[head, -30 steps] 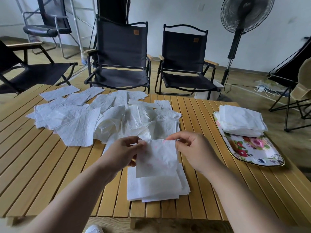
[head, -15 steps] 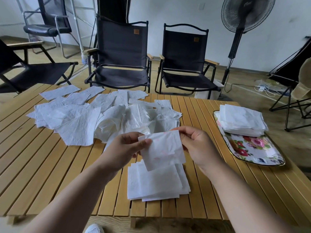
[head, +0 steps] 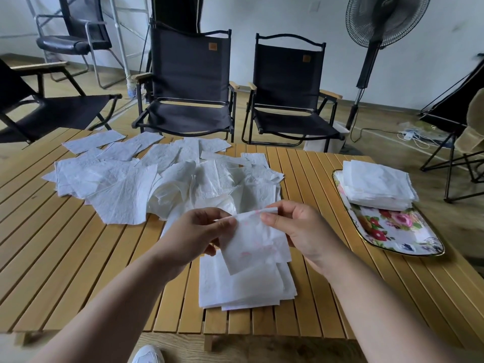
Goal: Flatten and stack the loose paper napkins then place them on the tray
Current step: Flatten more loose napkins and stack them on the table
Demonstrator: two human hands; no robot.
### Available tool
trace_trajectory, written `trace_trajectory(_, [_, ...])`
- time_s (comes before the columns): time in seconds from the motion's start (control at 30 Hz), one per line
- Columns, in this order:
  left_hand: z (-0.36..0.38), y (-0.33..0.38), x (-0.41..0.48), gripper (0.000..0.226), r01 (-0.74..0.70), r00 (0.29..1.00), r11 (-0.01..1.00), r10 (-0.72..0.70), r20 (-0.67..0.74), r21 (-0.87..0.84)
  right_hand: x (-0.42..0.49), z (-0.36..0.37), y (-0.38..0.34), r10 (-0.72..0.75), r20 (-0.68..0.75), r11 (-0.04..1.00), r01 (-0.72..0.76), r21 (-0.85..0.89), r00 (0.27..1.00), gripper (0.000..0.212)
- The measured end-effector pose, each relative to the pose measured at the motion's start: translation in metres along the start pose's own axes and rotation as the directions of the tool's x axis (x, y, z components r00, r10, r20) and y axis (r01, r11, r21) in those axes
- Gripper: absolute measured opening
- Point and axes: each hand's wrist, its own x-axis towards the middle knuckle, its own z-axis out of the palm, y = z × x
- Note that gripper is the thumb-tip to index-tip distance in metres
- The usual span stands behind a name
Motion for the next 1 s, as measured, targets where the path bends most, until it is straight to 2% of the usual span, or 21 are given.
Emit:
trace_trajectory(0.17, [-0.001, -0.003, 0.002, 0.019, 0.056, 0.998, 0.994, -0.057, 0.009, 0.095, 0.002, -0.003, 0.008, 0.167, -0.021, 0.979, -0.169, -0.114, 0.986, 0.024])
trace_trajectory(0.3, [-0.001, -0.013, 0.005, 0.012, 0.183, 0.979, 0.945, -0.201, 0.042, 0.271, 0.003, -0.006, 0.02, 0.316, 0.04, 0.883, -0.278, -0.379, 0.948, 0.024])
trace_trajectory(0.43, [0.003, -0.022, 0.011, 0.009, 0.223, 0.962, 0.866, -0.268, 0.04, 0.448, 0.007, 0.0, 0.03, 0.328, 0.033, 0.732, -0.232, -0.641, 0.944, 0.029])
trace_trajectory(0.57, [0.003, -0.026, 0.018, 0.011, 0.178, 0.972, 0.77, -0.235, 0.013, 0.613, 0.015, 0.001, 0.042, 0.364, -0.014, 0.651, -0.265, -0.712, 0.931, 0.037])
trace_trajectory(0.6, [0.002, -0.027, 0.019, 0.011, 0.172, 0.974, 0.751, -0.227, 0.004, 0.637, 0.017, 0.001, 0.046, 0.333, -0.06, 0.641, -0.273, -0.718, 0.941, 0.042])
trace_trajectory(0.67, [-0.002, -0.027, 0.021, 0.014, 0.169, 0.981, 0.72, -0.191, -0.042, 0.673, 0.024, 0.002, 0.052, 0.182, -0.17, 0.649, -0.248, -0.72, 0.969, 0.046])
trace_trajectory(0.8, [-0.015, -0.023, 0.024, 0.015, 0.192, 0.979, 0.713, -0.087, -0.187, 0.674, 0.044, 0.022, 0.049, -0.106, -0.214, 0.755, -0.061, -0.652, 0.971, 0.023])
trace_trajectory(0.9, [-0.027, -0.02, 0.025, 0.014, 0.214, 0.968, 0.734, -0.07, -0.242, 0.645, 0.063, 0.042, 0.049, -0.133, -0.271, 0.826, -0.045, -0.562, 0.953, 0.026])
trace_trajectory(1.0, [-0.034, -0.018, 0.024, 0.013, 0.237, 0.955, 0.757, -0.066, -0.29, 0.609, 0.081, 0.062, 0.05, -0.079, -0.313, 0.821, -0.116, -0.559, 0.946, 0.041])
